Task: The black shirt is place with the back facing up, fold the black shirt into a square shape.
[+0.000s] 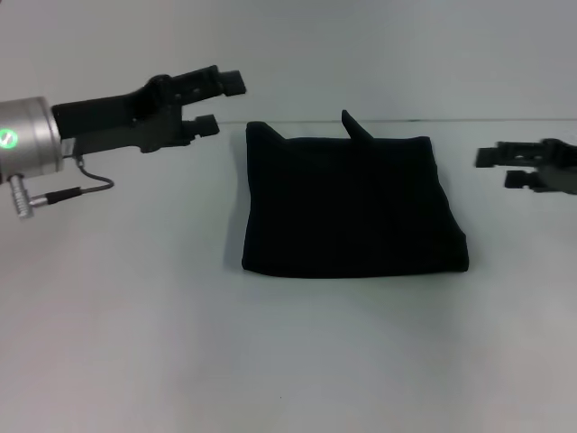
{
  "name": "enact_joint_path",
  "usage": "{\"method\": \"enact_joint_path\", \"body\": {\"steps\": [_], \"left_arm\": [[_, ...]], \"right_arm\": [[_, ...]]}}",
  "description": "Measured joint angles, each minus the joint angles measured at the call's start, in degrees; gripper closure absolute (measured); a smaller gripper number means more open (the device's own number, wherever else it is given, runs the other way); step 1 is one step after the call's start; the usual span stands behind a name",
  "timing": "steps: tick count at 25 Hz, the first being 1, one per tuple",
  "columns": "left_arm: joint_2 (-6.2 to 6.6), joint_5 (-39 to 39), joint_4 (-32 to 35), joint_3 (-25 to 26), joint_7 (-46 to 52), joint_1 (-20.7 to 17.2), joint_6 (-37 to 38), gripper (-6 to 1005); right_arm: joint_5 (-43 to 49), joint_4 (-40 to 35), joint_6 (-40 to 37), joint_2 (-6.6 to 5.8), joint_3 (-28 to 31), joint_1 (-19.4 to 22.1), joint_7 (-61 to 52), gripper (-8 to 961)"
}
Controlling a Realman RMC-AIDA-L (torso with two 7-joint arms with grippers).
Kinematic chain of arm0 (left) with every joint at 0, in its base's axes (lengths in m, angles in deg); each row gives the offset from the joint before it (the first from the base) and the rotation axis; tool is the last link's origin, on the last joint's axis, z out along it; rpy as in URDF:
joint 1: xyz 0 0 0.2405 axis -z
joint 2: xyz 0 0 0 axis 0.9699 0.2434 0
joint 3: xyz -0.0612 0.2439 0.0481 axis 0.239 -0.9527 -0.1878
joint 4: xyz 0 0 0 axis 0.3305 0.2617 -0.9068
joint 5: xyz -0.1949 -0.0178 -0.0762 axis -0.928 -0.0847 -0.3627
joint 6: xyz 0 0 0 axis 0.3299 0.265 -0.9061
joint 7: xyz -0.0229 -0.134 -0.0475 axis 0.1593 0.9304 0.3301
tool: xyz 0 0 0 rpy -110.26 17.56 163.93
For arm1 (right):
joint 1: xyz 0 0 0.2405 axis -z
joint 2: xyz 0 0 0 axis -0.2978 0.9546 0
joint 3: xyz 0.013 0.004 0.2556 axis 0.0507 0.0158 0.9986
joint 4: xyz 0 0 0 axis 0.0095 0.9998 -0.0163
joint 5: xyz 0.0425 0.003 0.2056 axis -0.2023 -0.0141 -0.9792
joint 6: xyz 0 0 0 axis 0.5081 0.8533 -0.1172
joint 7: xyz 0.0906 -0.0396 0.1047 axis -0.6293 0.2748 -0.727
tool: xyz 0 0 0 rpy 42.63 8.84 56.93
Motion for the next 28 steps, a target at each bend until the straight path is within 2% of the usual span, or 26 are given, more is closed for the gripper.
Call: {"method": "enact_joint_path", "body": {"steps": [2, 5, 10, 14, 22, 28], "left_arm": [[0.05, 0.01, 0.05, 0.93, -0.5, -0.32, 1.05, 36], [-0.05, 0.02, 0.05, 1.4, -1.17, -0.84, 1.16, 37], [-0.32, 0.04, -0.33, 2.48, -2.25, -1.72, 0.72, 38], [-0.47, 0.03, -0.34, 2.91, -2.45, -2.29, 0.59, 39], [-0.63, -0.12, -1.82, 3.06, -3.37, -2.4, -0.96, 40], [-1.0, -0.46, -1.93, 3.12, -3.71, -2.69, -1.05, 42]], "right_arm": [[4.73, -0.35, 3.9, 0.18, -3.54, -4.14, -4.81, 71], [9.63, -0.61, 8.29, 1.14, -7.85, -8.93, -9.65, 71], [16.47, -0.91, 13.29, 3.85, -15.82, -16.0, -18.22, 71], [21.52, 1.24, 17.71, 5.97, -21.29, -19.22, -23.64, 70], [24.55, 5.12, 21.75, 6.66, -24.84, -19.31, -25.77, 69], [28.73, 3.6, 22.45, 5.29, -24.6, -17.95, -29.37, 70]]}}
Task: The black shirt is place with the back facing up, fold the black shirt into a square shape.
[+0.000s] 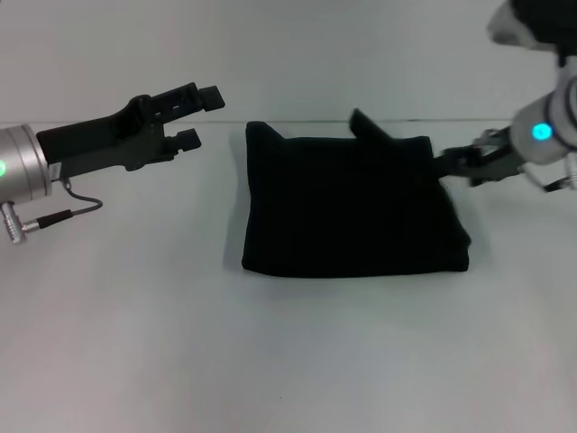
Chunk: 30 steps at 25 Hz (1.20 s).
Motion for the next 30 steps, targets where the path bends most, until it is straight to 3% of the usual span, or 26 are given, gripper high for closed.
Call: {"method": "enact_joint_path", "body": {"steps": [4, 8, 14, 19, 30], "left_arm": [[-0.11, -0.98, 0.0, 0.03, -0.02, -0.15, 0.23, 43], [-0.22, -2.34, 0.0, -0.3, -0.03, -0.3, 0.72, 44], [-0.33, -2.37, -0.29, -0.16, -0.04, -0.84, 0.72, 45], [-0.33, -2.55, -0.46, -0.06, -0.02, -1.07, 0.74, 46], [-0.31, -2.7, -0.59, -0.05, -0.08, -0.57, 0.11, 48]], "right_arm": [[3.69, -5.21, 1.45, -2.01, 2.08, 4.01, -4.46, 70], [-0.35, -8.78, -0.55, -3.54, 9.92, 7.02, 1.01, 71], [-15.53, -8.47, -12.6, -3.7, 13.35, 10.45, 13.48, 69], [-16.97, -6.36, -21.38, -3.72, 13.0, 10.76, 14.34, 103], [-15.64, -4.85, -21.92, -2.79, 11.86, 10.29, 12.84, 178]]}}
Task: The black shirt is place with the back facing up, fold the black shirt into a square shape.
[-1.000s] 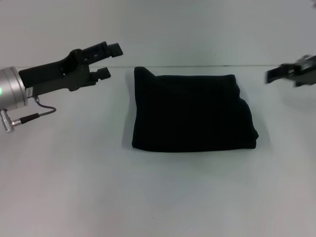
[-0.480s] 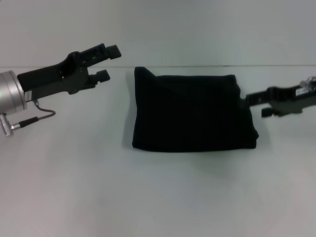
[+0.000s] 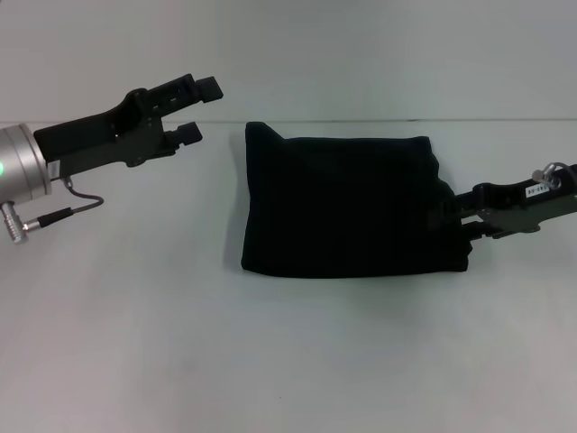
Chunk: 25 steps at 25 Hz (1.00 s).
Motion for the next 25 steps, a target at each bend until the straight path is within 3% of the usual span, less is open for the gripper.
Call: {"method": "enact_joint_path", "body": {"steps": [9, 19, 22, 25], "left_arm": [[0.0, -0.02, -0.11, -0.02, -0.2, 0.01, -0.68, 50], [0.0, -0.02, -0.89, -0.3, -0.68, 0.09, -0.79, 53], [0.0, -0.02, -0.89, -0.33, -0.7, 0.1, -0.74, 53], [0.0, -0.02, -0.89, -0.18, -0.74, 0.08, -0.61, 54]], "right_arm": [[0.17, 0.17, 0.13, 0.24, -0.2, -0.09, 0.04, 239], [0.21, 0.32, 0.12, 0.47, -0.28, 0.06, 0.35, 731], [0.29, 0.74, 0.72, 0.47, -0.28, 0.18, 0.46, 924], [0.33, 0.51, 0.67, 0.37, -0.28, 0.63, 0.28, 925]]}}
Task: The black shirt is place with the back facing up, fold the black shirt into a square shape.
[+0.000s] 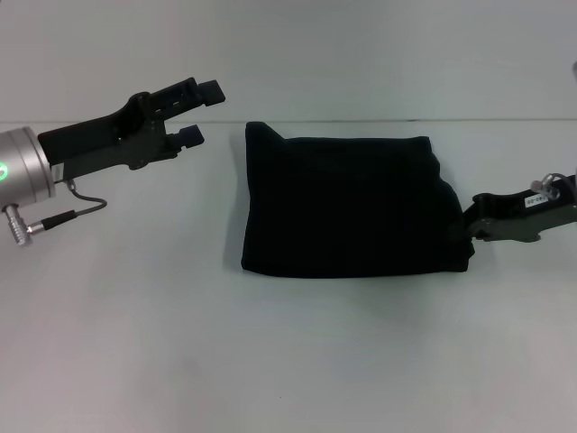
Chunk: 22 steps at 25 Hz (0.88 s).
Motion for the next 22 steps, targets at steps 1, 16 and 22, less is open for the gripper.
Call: {"method": "enact_joint_path", "body": {"steps": [1, 16, 22], "left_arm": [[0.0, -0.02, 0.0, 0.08, -0.02, -0.07, 0.09, 54], [-0.06, -0.49, 0.01, 0.2, -0.1, 0.03, 0.36, 58], [-0.1, -0.49, 0.01, 0.2, -0.1, 0.03, 0.15, 59]], "right_arm": [[0.0, -0.72, -0.69, -0.24, 0.06, 0.44, -0.34, 925], [2.19, -2.44, 3.23, 0.18, -0.17, 2.82, -3.29, 929], [2.25, -0.81, 6.99, -0.41, -0.02, 2.8, -3.56, 928]]}}
